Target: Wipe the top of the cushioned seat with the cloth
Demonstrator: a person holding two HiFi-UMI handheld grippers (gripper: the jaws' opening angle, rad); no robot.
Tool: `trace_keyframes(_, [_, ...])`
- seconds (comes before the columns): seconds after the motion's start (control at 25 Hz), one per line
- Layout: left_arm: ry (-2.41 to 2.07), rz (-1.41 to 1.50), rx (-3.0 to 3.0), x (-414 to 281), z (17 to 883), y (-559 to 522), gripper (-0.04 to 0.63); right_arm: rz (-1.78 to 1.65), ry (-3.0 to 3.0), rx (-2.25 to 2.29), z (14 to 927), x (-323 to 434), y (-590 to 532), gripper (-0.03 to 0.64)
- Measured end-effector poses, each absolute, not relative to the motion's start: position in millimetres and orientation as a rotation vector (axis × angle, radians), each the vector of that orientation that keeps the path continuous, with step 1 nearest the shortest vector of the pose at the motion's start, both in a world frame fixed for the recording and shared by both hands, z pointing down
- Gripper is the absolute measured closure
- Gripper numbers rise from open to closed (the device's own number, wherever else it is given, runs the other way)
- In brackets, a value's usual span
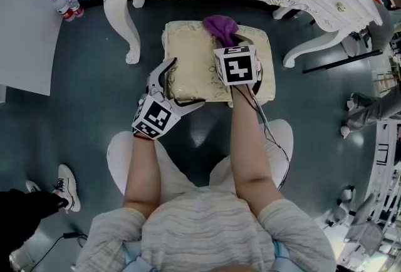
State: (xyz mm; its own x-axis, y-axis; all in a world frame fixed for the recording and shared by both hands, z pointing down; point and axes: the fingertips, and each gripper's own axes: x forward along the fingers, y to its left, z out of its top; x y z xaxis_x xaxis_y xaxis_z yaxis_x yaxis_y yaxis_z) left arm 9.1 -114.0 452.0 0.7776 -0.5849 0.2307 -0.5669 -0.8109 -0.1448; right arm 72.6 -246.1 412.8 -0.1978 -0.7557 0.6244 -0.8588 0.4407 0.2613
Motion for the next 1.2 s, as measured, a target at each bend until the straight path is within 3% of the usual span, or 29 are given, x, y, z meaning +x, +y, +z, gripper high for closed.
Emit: trace_keyframes(1.2, [0.937, -0.406, -2.906, 8, 453, -114, 0.002, 0.115, -2.098, 1.159, 411, -11, -231, 0.503])
